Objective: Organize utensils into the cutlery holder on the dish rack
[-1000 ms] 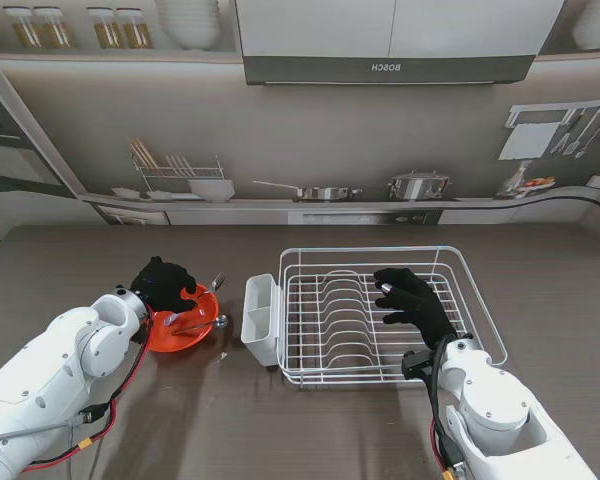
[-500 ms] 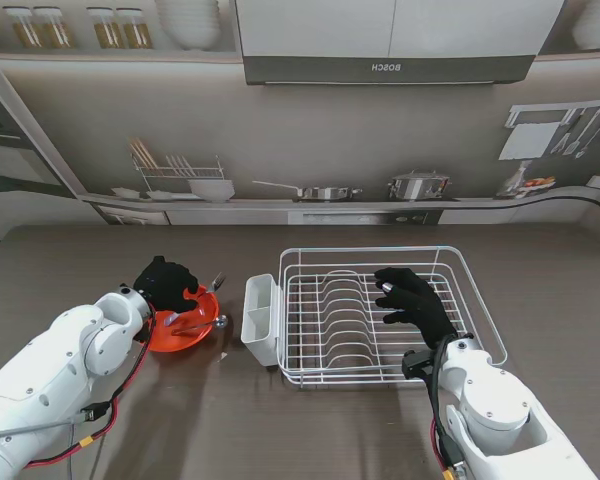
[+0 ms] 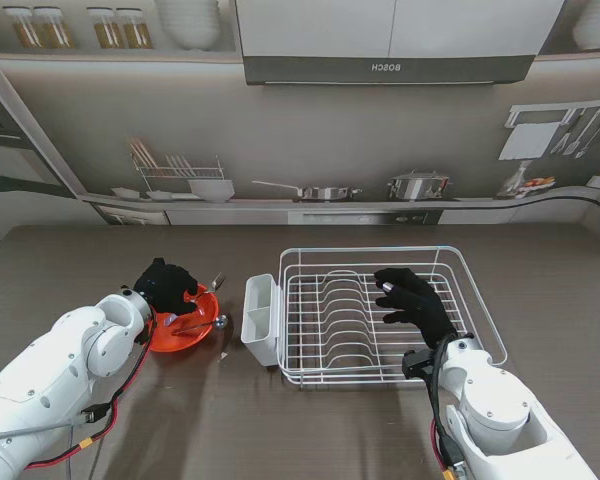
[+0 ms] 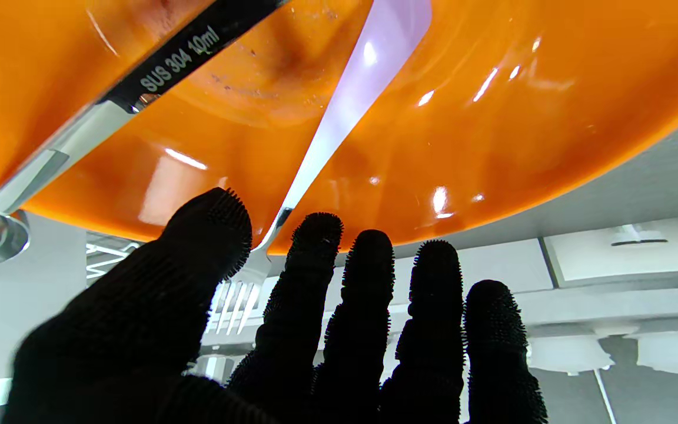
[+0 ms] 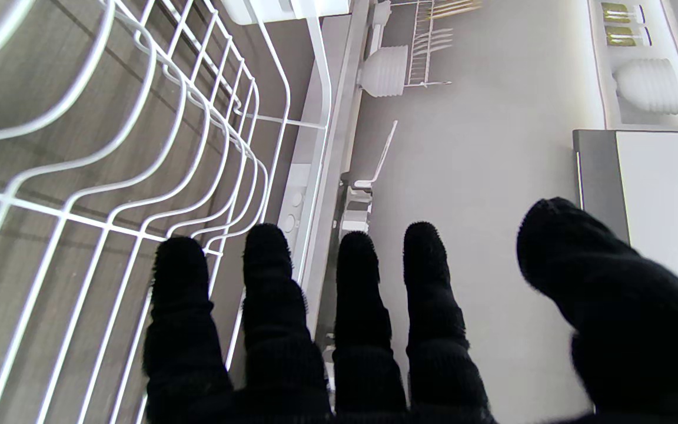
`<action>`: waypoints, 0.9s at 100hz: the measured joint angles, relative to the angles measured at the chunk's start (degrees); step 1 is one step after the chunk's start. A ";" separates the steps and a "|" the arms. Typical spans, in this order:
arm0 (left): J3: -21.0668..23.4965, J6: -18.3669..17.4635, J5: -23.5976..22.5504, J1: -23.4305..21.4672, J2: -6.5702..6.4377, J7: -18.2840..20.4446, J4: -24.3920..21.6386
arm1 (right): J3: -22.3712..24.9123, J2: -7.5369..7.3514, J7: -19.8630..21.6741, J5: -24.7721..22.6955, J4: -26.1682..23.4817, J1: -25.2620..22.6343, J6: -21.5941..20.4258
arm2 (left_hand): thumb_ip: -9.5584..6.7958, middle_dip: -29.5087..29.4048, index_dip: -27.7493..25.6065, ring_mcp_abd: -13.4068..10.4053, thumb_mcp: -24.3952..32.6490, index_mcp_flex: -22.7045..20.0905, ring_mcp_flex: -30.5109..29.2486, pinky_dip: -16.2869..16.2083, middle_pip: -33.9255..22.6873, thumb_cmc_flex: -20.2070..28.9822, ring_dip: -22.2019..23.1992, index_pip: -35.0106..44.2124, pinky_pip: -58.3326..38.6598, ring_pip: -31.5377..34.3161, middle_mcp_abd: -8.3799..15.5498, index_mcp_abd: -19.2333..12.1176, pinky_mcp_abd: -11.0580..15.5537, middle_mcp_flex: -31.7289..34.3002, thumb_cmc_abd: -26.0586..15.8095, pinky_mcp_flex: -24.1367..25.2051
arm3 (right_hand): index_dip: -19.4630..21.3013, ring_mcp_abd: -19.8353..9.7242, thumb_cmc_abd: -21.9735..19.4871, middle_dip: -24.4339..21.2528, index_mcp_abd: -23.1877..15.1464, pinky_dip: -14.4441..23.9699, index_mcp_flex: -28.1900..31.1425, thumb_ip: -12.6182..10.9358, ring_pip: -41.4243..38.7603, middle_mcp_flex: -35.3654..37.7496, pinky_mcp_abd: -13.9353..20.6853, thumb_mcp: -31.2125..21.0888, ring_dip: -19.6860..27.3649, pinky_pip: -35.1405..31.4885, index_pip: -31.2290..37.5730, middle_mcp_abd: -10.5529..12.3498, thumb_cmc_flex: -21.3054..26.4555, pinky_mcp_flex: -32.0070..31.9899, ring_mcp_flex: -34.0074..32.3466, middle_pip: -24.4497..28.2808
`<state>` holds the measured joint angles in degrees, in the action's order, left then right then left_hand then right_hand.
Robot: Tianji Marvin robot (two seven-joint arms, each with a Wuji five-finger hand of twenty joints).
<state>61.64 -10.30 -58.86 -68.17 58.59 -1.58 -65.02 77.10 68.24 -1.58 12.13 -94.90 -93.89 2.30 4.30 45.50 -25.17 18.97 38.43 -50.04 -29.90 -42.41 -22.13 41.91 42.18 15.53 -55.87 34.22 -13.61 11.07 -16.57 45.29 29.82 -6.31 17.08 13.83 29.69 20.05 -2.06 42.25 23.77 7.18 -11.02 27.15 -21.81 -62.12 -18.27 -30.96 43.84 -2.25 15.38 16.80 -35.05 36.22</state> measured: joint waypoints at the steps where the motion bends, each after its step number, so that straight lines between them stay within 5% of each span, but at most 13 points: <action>1: -0.02 0.01 0.00 0.00 0.00 0.00 0.01 | 0.00 0.00 0.00 0.00 0.00 0.00 0.00 | 0.00 0.00 0.00 0.00 0.00 0.00 0.00 0.00 0.00 0.00 0.00 0.00 0.00 0.00 0.00 0.00 0.00 0.00 0.00 0.00 | 0.00 0.00 0.00 0.00 0.00 0.00 0.00 0.00 0.00 0.00 0.00 0.00 0.00 0.00 0.00 0.00 0.00 0.00 0.00 0.00; 83: -1.16 0.58 0.73 0.19 0.03 -1.40 1.59 | -0.01 0.04 -0.05 0.29 -0.01 -0.01 0.10 | 0.11 1.45 -3.20 -0.02 0.07 -1.15 -1.35 0.00 -1.57 0.03 0.03 2.65 -0.07 0.67 0.49 -0.67 0.00 0.74 1.79 -0.89 | 0.00 0.01 0.00 0.00 0.07 0.00 0.00 0.00 0.00 0.00 0.00 0.00 0.00 0.00 0.00 -0.03 0.00 -0.01 0.00 -0.01; 90: -1.28 0.58 0.77 0.21 0.03 -1.57 1.72 | -0.02 0.04 -0.05 0.29 -0.01 -0.01 0.11 | 2.34 1.59 -4.26 -0.02 0.07 -1.21 -1.36 0.00 -1.82 1.15 0.03 3.58 -0.69 0.69 0.56 -0.74 0.00 0.74 1.79 -1.05 | 0.00 0.01 0.00 0.00 0.07 0.00 0.00 0.00 0.00 0.00 0.00 0.00 0.00 0.00 0.00 -0.03 0.00 -0.01 0.00 -0.01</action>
<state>60.36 -9.72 -58.08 -67.96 58.62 -3.16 -63.29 77.08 68.29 -1.64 12.42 -94.91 -93.90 2.40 6.63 47.10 -29.43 18.94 38.50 -51.25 -31.26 -42.41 -23.94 43.06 42.21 19.12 -56.56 34.91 -13.05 10.34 -16.57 46.03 31.61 -7.36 17.08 13.84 29.69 20.05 -1.99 42.25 23.77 7.18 -11.02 27.15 -21.81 -62.12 -18.27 -30.97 43.84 -2.28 15.38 16.79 -35.05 36.21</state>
